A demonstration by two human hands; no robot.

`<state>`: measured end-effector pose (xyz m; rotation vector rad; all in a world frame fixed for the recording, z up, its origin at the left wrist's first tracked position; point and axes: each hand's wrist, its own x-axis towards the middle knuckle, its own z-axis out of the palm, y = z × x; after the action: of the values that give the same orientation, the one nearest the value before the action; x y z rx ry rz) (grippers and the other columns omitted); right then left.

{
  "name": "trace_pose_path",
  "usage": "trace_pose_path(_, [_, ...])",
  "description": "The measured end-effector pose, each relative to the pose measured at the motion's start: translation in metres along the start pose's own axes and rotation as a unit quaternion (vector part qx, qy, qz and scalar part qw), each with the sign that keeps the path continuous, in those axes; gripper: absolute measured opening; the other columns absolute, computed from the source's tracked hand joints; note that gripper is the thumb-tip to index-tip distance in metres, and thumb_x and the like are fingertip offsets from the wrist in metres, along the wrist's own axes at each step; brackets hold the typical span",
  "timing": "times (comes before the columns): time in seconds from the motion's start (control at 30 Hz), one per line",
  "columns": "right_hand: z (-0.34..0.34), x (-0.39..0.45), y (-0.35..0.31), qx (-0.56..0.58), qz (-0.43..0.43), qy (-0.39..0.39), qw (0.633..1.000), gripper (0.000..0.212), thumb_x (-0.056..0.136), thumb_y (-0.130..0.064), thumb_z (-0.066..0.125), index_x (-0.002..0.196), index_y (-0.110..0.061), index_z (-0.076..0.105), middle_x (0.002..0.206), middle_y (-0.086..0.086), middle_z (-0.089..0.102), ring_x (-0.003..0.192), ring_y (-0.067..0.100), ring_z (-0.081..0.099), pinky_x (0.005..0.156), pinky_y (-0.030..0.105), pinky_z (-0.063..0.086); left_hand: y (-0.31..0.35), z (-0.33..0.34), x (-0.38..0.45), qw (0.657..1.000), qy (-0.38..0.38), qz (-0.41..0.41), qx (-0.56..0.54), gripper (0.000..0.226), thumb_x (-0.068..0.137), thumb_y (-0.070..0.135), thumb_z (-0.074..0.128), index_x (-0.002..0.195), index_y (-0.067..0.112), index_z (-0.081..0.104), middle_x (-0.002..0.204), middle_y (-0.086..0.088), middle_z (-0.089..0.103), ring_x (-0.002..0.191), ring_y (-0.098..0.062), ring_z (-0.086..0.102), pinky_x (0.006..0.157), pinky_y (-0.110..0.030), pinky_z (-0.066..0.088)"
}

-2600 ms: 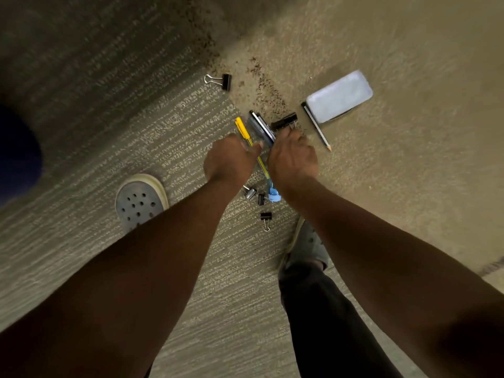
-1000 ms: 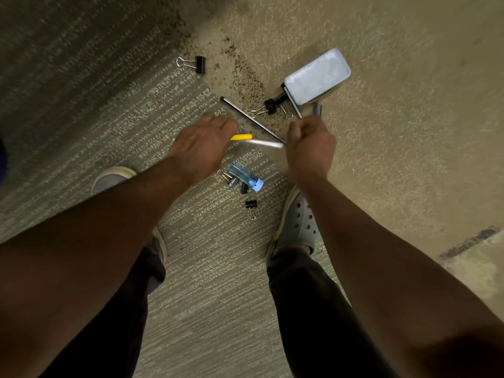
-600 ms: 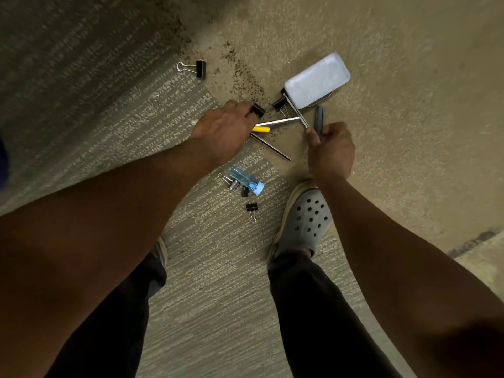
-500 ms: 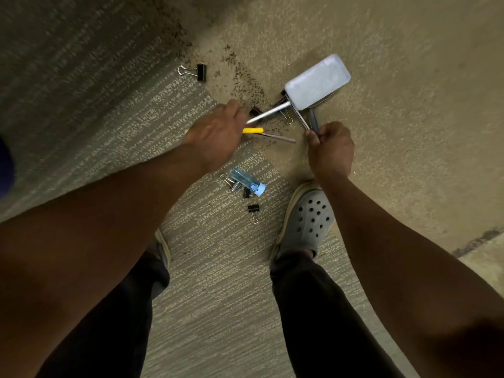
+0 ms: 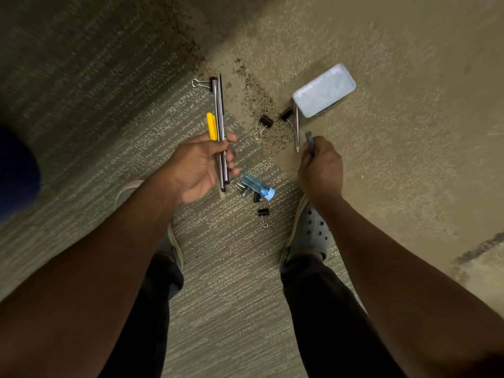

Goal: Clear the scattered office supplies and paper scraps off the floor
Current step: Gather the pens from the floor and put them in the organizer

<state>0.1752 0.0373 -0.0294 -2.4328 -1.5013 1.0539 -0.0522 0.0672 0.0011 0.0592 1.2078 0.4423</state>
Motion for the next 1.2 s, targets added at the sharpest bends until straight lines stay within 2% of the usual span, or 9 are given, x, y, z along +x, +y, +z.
trace_pose_path(0.13, [-0.014, -0.004, -0.038, 0.089, -0.029, -0.005, 0.996, 0.023, 0.099, -0.026, 0.05, 0.095, -0.005, 0.06, 0.063, -0.007, 0.05, 0.051, 0.004, 0.042, 0.048, 0.017, 0.026, -0.002, 0.015, -0.001, 1.0, -0.014, -0.008, 0.013, 0.018, 0.095, -0.003, 0.044, 0.104, 0.007, 0.057, 0.073, -0.008, 0.058, 0.068, -0.023, 0.06, 0.082, -0.047, 0.056])
trace_pose_path(0.33, [-0.012, -0.007, -0.095, 0.111, -0.076, -0.154, 0.979, 0.039, 0.084, -0.05, 0.066, 0.066, -0.021, 0.047, 0.054, -0.01, 0.045, 0.047, 0.001, 0.044, 0.047, 0.013, 0.03, -0.013, 0.039, 0.001, 0.943, -0.047, 0.085, 0.319, 0.038, 0.096, 0.014, 0.034, 0.116, 0.038, 0.056, 0.085, 0.011, 0.07, 0.072, -0.026, 0.048, 0.065, -0.01, 0.04])
trace_pose_path(0.37, [-0.01, -0.004, -0.097, 0.097, -0.057, -0.159, 0.981, 0.039, 0.086, -0.047, 0.066, 0.065, -0.021, 0.045, 0.055, -0.009, 0.045, 0.049, 0.002, 0.042, 0.048, 0.016, 0.029, -0.016, 0.039, 0.002, 0.944, -0.039, 0.085, 0.316, 0.042, 0.097, 0.014, 0.034, 0.128, 0.036, 0.051, 0.106, 0.007, 0.068, 0.11, -0.009, 0.042, 0.09, -0.019, 0.032])
trace_pose_path(0.4, [-0.007, -0.001, -0.097, 0.087, -0.04, -0.165, 0.982, 0.037, 0.087, -0.044, 0.065, 0.066, -0.02, 0.046, 0.057, -0.008, 0.045, 0.051, 0.004, 0.043, 0.048, 0.017, 0.029, -0.018, 0.039, 0.002, 0.946, -0.026, 0.081, 0.313, 0.046, 0.097, 0.013, 0.035, 0.137, 0.033, 0.042, 0.117, -0.002, 0.063, 0.113, -0.008, 0.039, 0.087, -0.033, 0.054])
trace_pose_path(0.5, [-0.003, 0.0, -0.096, 0.055, -0.048, -0.174, 0.982, 0.029, 0.091, -0.035, 0.06, 0.072, -0.016, 0.049, 0.059, -0.007, 0.046, 0.053, 0.007, 0.044, 0.045, 0.013, 0.028, -0.024, 0.032, 0.0, 0.961, -0.004, 0.064, 0.271, 0.046, 0.09, 0.015, 0.044, 0.135, 0.025, 0.039, 0.119, -0.017, 0.052, 0.12, -0.04, 0.042, 0.095, -0.06, 0.042])
trace_pose_path(0.67, [-0.016, -0.002, -0.083, 0.313, 0.051, -0.132, 0.939, 0.014, 0.096, -0.025, 0.055, 0.089, -0.013, 0.053, 0.073, 0.006, 0.064, 0.048, 0.006, 0.048, 0.044, 0.019, 0.041, -0.022, 0.017, 0.0, 0.97, 0.11, 0.078, 0.204, 0.045, 0.074, 0.063, 0.063, 0.099, 0.026, 0.052, 0.062, 0.014, 0.054, 0.054, -0.007, 0.043, 0.053, -0.028, 0.038])
trace_pose_path(0.77, [-0.03, 0.009, -0.055, 0.393, 0.143, -0.063, 0.906, 0.016, 0.097, -0.031, 0.053, 0.088, -0.019, 0.049, 0.072, 0.005, 0.062, 0.047, 0.006, 0.046, 0.042, 0.021, 0.035, -0.024, 0.012, 0.006, 0.85, 0.19, 0.256, 0.419, 0.031, 0.088, 0.047, 0.061, 0.073, 0.022, 0.052, 0.057, 0.007, 0.049, 0.044, -0.008, 0.046, 0.039, -0.023, 0.04])
trace_pose_path(0.93, [-0.039, 0.01, 0.004, 0.411, 0.214, -0.023, 0.886, 0.022, 0.1, -0.031, 0.048, 0.084, -0.018, 0.044, 0.063, -0.001, 0.047, 0.045, 0.011, 0.04, 0.042, 0.02, 0.033, -0.021, 0.053, 0.041, 0.568, 0.006, 0.368, 0.736, 0.015, 0.086, 0.028, 0.063, 0.098, 0.019, 0.067, 0.08, -0.005, 0.068, 0.066, -0.027, 0.063, 0.058, -0.029, 0.044])
trace_pose_path(1.2, [-0.051, 0.012, 0.054, 0.432, 0.283, 0.0, 0.856, 0.02, 0.102, -0.036, 0.044, 0.093, -0.018, 0.044, 0.065, -0.002, 0.048, 0.042, 0.008, 0.04, 0.04, 0.019, 0.034, -0.018, 0.109, 0.097, 0.418, 0.031, 0.304, 0.855, 0.027, 0.095, 0.014, 0.048, 0.12, 0.02, 0.057, 0.104, -0.013, 0.066, 0.087, -0.037, 0.066, 0.063, -0.035, 0.041])
